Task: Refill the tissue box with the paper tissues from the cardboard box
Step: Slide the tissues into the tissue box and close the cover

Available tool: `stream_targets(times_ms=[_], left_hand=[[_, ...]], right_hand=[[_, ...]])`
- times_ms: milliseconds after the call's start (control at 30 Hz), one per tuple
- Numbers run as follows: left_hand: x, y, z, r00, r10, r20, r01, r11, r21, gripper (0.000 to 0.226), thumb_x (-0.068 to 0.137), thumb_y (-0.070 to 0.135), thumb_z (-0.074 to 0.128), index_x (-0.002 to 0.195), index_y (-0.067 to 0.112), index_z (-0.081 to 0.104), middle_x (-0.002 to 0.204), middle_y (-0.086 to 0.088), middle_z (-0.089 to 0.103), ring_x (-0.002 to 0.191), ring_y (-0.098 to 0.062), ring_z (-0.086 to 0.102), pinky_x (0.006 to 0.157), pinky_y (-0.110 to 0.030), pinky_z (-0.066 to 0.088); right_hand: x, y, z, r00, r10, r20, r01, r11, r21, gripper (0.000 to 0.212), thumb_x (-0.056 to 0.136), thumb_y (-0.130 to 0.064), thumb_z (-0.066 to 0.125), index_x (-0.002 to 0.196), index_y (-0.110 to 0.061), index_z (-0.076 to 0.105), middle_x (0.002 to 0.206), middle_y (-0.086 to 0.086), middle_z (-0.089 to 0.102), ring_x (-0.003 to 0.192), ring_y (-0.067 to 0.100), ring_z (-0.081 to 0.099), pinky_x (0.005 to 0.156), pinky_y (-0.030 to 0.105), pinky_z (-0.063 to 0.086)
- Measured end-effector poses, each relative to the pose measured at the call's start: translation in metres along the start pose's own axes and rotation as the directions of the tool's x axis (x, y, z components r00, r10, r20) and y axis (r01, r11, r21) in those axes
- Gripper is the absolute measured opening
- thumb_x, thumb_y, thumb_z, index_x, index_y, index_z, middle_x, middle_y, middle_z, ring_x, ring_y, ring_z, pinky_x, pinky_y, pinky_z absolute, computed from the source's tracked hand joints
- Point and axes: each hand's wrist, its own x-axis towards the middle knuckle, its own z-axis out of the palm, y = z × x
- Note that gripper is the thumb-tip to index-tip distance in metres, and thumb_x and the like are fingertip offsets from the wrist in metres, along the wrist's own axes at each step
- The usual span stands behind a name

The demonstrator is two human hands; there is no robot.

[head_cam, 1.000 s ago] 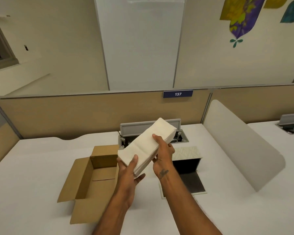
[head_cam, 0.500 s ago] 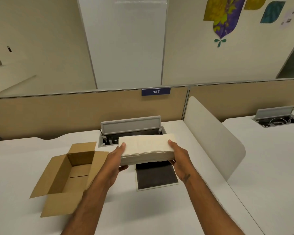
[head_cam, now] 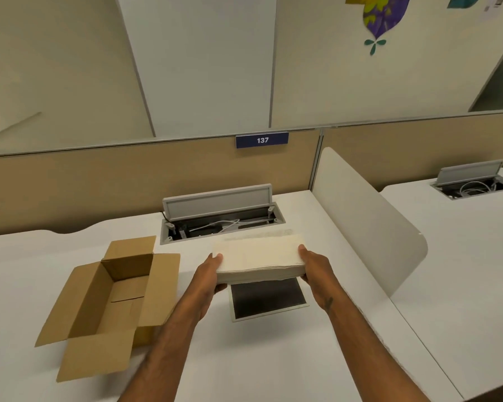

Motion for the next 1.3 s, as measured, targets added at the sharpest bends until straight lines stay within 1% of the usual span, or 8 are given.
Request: stream_targets(times_ms=[200,333,500,600,700,867,1033,1300], left_hand=[[0.015,-0.025,0.008,1.0,-0.013,0.025,0.012,0.999,0.035,0.047,0.1,0.041,0.039,0.141,0.02,0.038,0.128,-0.007,0.051,0.11,-0.022,0.052,0.079,-0.029,0.054],[0.025,-0.039,0.018,0.999,-0.037,-0.003,0.037,0.997,0.067,0.043,0.1,0.042,0.037,0.137,0.02,0.043,0.115,0.001,0.055,0.104,-0.018,0.053,0.084,-0.034,0.053],[0.038,-0.062,0.028,0.994,-0.089,-0.057,0.096,0.987,0.125,0.049,0.1,0.043,0.036,0.142,0.019,0.042,0.141,-0.005,0.05,0.128,-0.026,0.045,0.112,-0.046,0.035],[0.044,-0.075,0.034,0.989,-0.122,-0.078,0.131,0.985,0.112,0.048,0.101,0.041,0.036,0.142,0.017,0.042,0.144,-0.008,0.049,0.131,-0.029,0.043,0.114,-0.049,0.034],[0.051,-0.084,0.04,0.986,-0.144,-0.085,0.152,0.983,0.099,0.049,0.101,0.041,0.037,0.143,0.018,0.041,0.145,-0.007,0.047,0.133,-0.029,0.043,0.114,-0.05,0.033],[0.066,-0.092,0.05,0.985,-0.144,-0.092,0.151,0.986,0.07,0.047,0.101,0.04,0.037,0.142,0.018,0.044,0.142,-0.006,0.052,0.129,-0.027,0.046,0.113,-0.048,0.035],[0.081,-0.097,0.055,0.978,-0.161,-0.129,0.17,0.983,0.065,0.048,0.101,0.04,0.038,0.143,0.018,0.041,0.142,-0.007,0.05,0.129,-0.027,0.046,0.114,-0.044,0.034],[0.095,-0.102,0.054,0.97,-0.148,-0.191,0.174,0.976,0.128,0.05,0.101,0.04,0.038,0.145,0.018,0.036,0.147,-0.009,0.044,0.132,-0.029,0.042,0.114,-0.046,0.034]], right_hand=[[0.017,0.021,-0.006,0.999,0.052,0.018,-0.051,0.999,-0.011,0.039,0.101,-0.037,0.045,0.131,-0.012,0.051,0.126,0.012,0.059,0.115,0.028,0.056,0.105,0.043,0.048],[0.034,0.031,-0.013,0.996,0.084,0.039,-0.084,0.996,-0.015,0.04,0.102,-0.034,0.044,0.131,-0.009,0.052,0.125,0.012,0.06,0.116,0.028,0.056,0.106,0.043,0.046],[0.059,0.05,-0.017,0.988,0.142,0.058,-0.141,0.99,-0.016,0.037,0.101,-0.034,0.046,0.127,-0.009,0.055,0.117,0.009,0.063,0.108,0.025,0.057,0.097,0.037,0.046],[0.073,0.065,-0.018,0.983,0.168,0.078,-0.166,0.986,-0.037,0.036,0.101,-0.035,0.047,0.125,-0.01,0.057,0.108,0.003,0.063,0.099,0.019,0.058,0.088,0.033,0.044],[0.085,0.078,-0.018,0.981,0.17,0.092,-0.167,0.985,-0.04,0.037,0.101,-0.035,0.046,0.127,-0.011,0.057,0.103,-0.002,0.064,0.092,0.012,0.058,0.087,0.032,0.042],[0.105,0.091,-0.02,0.98,0.163,0.117,-0.155,0.985,-0.069,0.043,0.102,-0.036,0.043,0.131,-0.008,0.056,0.119,0.006,0.063,0.104,0.02,0.058,0.09,0.031,0.044],[0.122,0.096,-0.019,0.975,0.171,0.143,-0.16,0.983,-0.086,0.047,0.103,-0.037,0.041,0.137,-0.007,0.051,0.133,0.009,0.059,0.121,0.025,0.055,0.108,0.037,0.042],[0.131,0.107,-0.012,0.974,0.18,0.137,-0.16,0.976,-0.149,0.05,0.103,-0.04,0.039,0.14,-0.009,0.048,0.137,0.007,0.057,0.123,0.024,0.053,0.108,0.034,0.041]])
